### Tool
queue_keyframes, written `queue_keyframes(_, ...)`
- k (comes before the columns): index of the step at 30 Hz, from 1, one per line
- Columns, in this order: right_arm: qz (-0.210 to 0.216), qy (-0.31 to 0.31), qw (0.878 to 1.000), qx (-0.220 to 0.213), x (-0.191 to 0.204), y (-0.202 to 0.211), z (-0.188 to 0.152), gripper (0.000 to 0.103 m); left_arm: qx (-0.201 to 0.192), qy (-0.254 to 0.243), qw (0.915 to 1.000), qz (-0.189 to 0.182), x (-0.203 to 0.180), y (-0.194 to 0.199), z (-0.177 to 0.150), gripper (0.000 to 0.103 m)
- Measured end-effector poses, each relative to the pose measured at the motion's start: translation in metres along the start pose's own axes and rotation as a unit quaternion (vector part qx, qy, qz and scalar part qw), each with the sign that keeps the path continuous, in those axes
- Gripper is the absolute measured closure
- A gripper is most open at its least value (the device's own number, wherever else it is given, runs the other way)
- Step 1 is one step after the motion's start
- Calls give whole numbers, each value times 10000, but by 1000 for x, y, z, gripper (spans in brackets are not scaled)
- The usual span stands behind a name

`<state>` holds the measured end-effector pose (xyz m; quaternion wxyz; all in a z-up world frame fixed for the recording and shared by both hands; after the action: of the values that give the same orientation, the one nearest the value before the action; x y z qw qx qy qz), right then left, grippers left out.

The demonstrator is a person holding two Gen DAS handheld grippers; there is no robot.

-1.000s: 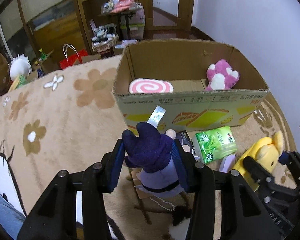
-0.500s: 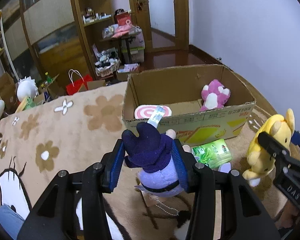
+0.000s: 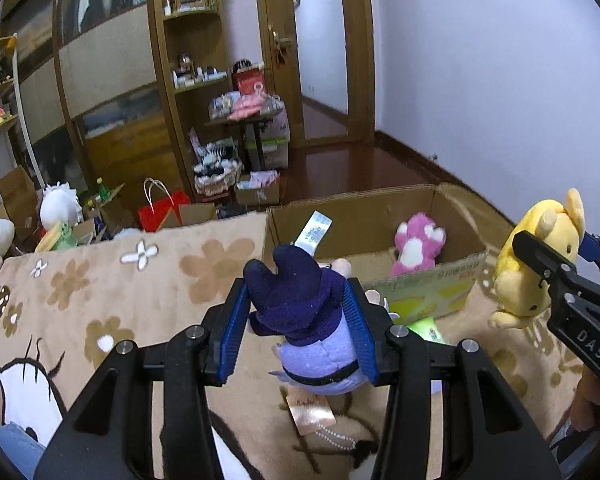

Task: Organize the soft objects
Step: 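Lift both plushes over the box and release them inside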

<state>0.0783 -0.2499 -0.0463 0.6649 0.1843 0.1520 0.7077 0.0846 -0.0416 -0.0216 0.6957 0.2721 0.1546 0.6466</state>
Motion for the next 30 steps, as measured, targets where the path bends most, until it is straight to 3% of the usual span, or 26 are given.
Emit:
queue_keyframes(8, -208, 311, 9990, -254, -1, -2, 28, 35, -341, 98, 9993, 94, 6, 1, 32, 57)
queue_keyframes(23, -267, 591, 9961, -592, 1, -27, 74, 35, -501, -17, 9987, 12, -7, -24, 83, 57)
queue_keyframes(30, -263, 558, 9963, -592, 4, -43, 79, 34, -453, -30, 9990, -1, -13, -51, 94, 57)
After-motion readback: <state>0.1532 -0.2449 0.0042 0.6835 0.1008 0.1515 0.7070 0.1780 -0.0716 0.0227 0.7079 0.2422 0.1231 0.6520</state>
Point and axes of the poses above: each gripper's, at about its wrist camera, not at the fingertips, and y roughly against the way its jaws point, x to its left, z to its top, the point moved 5 cm from there along -y, roughly the way its jaws point, and after that the axes turned 7 degrees about z, right-handed, at the moved point
